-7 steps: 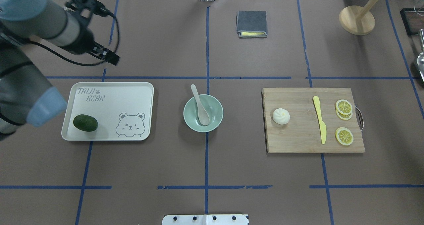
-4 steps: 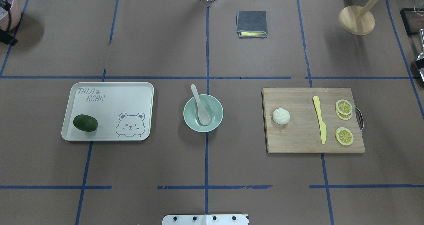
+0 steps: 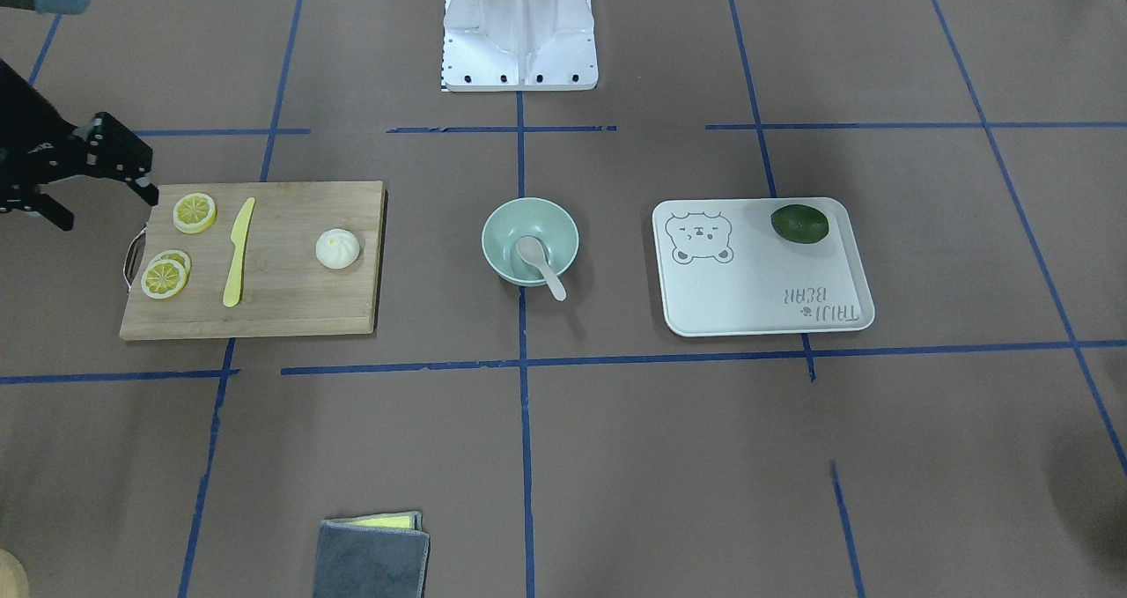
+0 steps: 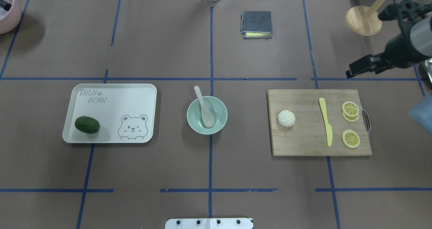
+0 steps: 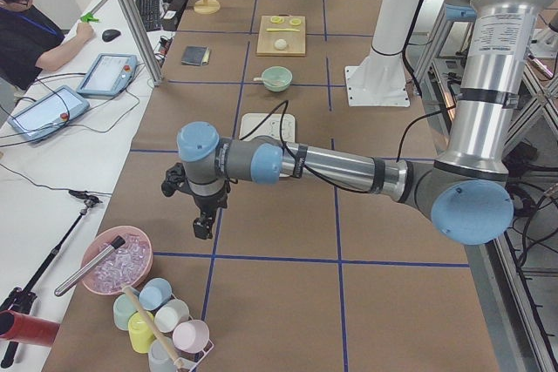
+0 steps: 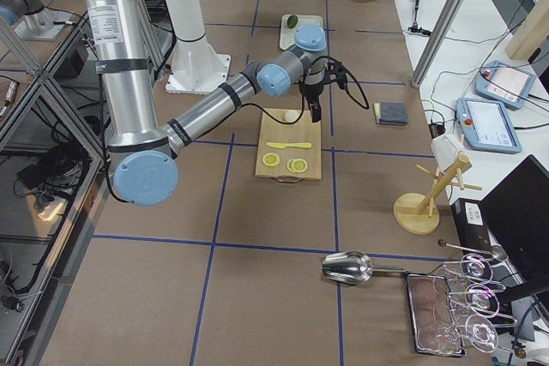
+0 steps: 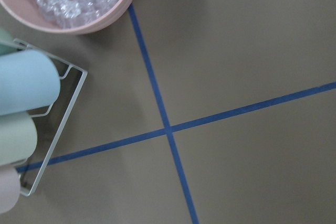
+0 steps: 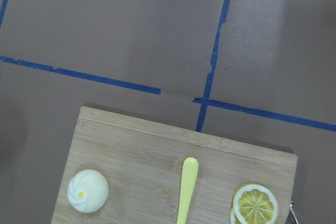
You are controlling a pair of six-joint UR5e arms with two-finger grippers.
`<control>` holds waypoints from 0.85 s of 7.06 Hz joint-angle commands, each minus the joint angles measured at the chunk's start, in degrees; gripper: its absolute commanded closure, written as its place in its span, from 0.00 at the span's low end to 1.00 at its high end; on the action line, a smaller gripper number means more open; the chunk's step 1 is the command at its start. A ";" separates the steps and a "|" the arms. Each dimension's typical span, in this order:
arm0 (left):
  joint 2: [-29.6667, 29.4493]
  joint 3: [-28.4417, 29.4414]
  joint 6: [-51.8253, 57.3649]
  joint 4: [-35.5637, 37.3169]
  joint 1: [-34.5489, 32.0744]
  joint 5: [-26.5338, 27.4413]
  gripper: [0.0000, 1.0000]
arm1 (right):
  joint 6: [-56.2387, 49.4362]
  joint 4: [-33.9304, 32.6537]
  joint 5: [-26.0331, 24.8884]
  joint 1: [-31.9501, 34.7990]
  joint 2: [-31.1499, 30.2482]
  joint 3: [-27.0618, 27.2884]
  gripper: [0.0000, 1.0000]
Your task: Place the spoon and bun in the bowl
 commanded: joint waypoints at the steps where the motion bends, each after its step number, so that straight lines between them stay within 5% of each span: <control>1: 4.02 -2.44 -0.26 -1.20 -1.33 -2.11 0.00 | 6.65 0.43 -8.41 -9.35 1.16 -0.90 0.00; 6: 3.67 -2.45 -0.44 -1.81 -1.24 -2.30 0.00 | 14.56 8.08 -17.48 -20.97 8.35 -10.92 0.00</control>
